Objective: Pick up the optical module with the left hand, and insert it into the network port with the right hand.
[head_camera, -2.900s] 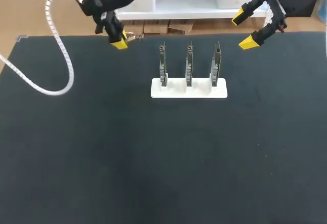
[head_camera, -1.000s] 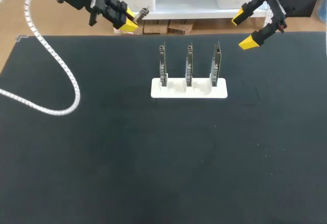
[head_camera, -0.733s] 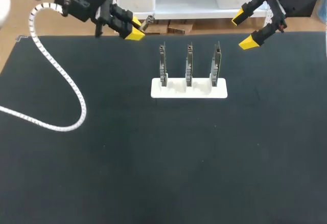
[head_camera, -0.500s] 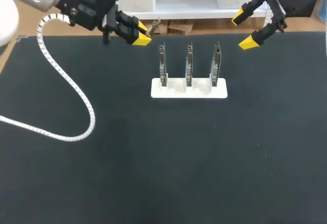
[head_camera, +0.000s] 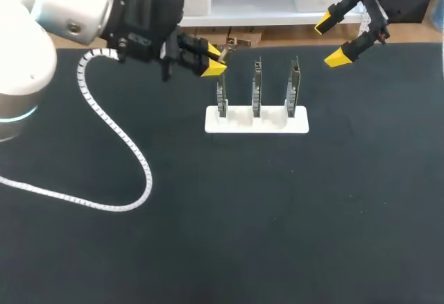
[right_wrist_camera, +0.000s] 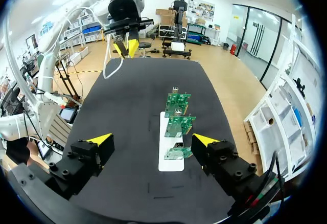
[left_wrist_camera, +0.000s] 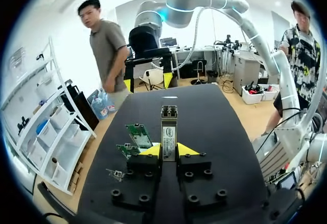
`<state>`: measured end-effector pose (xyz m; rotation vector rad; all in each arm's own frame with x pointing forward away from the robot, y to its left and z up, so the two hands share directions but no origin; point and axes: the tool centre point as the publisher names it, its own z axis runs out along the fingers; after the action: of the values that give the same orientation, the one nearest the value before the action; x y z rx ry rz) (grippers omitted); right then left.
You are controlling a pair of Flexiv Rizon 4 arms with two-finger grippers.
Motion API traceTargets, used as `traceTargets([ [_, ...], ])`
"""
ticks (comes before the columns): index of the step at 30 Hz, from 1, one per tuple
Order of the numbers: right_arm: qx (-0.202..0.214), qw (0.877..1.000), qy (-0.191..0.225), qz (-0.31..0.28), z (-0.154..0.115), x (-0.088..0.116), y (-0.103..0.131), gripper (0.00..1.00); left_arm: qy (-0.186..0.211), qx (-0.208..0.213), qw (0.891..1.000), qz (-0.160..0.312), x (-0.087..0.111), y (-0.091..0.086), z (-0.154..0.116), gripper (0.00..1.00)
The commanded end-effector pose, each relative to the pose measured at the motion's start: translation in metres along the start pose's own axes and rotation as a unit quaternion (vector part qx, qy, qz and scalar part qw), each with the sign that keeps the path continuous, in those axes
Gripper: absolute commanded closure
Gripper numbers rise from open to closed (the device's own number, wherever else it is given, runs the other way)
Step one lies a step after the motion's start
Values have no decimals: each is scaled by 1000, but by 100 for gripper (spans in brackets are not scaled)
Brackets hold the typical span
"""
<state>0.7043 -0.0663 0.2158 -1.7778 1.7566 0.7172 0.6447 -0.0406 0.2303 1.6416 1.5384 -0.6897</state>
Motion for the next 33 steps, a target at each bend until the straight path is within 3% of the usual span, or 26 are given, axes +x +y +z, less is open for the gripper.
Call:
traceTargets([
  [1, 1, 1000, 0, 0, 0, 0, 0, 0, -17, 2, 1000, 10, -3, 9, 14, 100],
  [7, 1, 1000, 0, 0, 0, 0, 0, 0, -47, 10, 999, 17, -10, 19, 25, 100],
  [18, 1, 1000, 0, 0, 0, 0, 0, 0, -51, 15, 998, 23, -20, 31, 46, 100],
  [24, 1, 1000, 0, 0, 0, 0, 0, 0, -70, 18, 997, 29, -20, 41, 59, 100],
  [33, 1, 1000, 0, 0, 0, 0, 0, 0, -62, 22, 997, 32, -15, 55, 75, 100],
])
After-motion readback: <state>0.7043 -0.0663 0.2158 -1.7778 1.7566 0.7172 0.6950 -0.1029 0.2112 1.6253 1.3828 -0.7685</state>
